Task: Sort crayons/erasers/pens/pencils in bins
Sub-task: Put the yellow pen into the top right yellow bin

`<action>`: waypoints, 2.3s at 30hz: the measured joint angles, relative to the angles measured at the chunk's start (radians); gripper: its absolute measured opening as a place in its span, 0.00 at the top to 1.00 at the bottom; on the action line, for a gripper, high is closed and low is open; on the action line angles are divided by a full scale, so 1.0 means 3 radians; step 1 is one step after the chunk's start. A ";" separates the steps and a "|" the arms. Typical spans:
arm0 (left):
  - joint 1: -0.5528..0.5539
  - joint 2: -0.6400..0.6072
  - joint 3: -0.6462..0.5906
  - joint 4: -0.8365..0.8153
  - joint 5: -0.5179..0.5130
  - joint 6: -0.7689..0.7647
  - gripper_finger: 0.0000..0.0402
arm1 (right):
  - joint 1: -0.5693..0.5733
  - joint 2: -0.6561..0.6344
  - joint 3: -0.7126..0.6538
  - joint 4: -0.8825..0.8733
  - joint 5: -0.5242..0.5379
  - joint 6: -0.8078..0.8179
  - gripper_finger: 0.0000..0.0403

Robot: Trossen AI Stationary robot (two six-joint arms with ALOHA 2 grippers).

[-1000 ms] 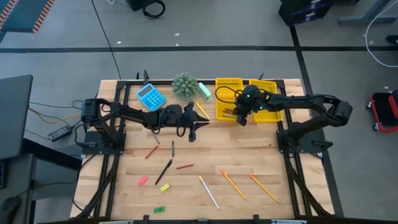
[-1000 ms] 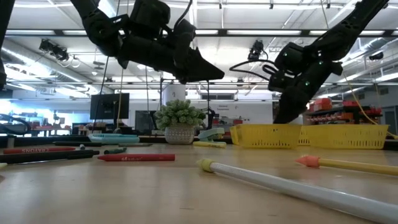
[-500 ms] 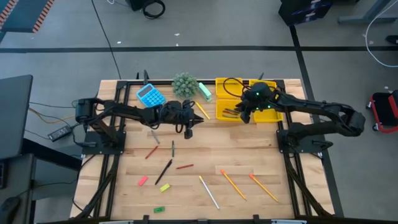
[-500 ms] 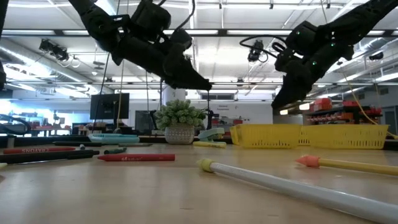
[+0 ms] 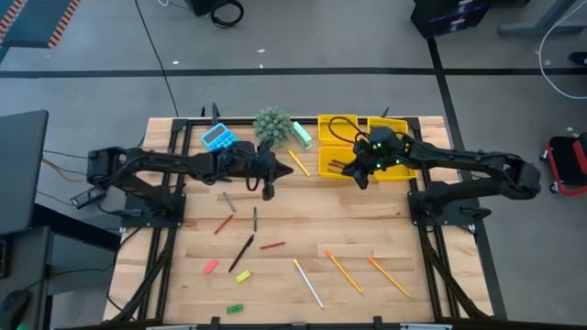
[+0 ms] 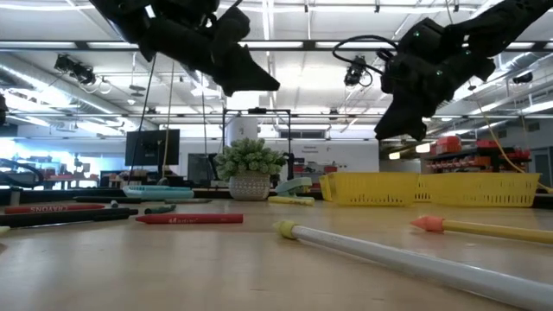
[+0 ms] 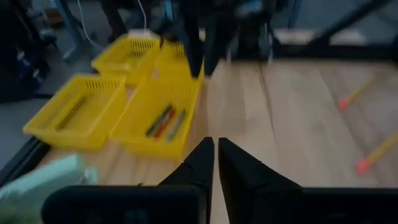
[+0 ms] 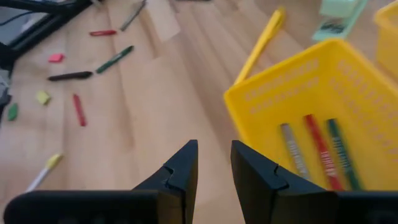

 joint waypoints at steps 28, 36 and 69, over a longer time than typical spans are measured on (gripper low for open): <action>0.0696 -0.0062 -0.0001 -0.0604 0.0666 0.0570 0.93 | 0.0248 0.0035 0.0256 0.0232 0.0705 -0.0610 0.75; 0.0754 -0.0061 0.0001 0.0050 0.0730 0.0519 0.93 | 0.0391 0.0545 0.0371 0.0206 0.0806 -0.0572 0.75; 0.1197 -0.0171 -0.0157 0.1078 0.2295 -0.0295 0.98 | 0.0586 0.2776 0.2471 -0.0681 0.1669 0.0069 0.75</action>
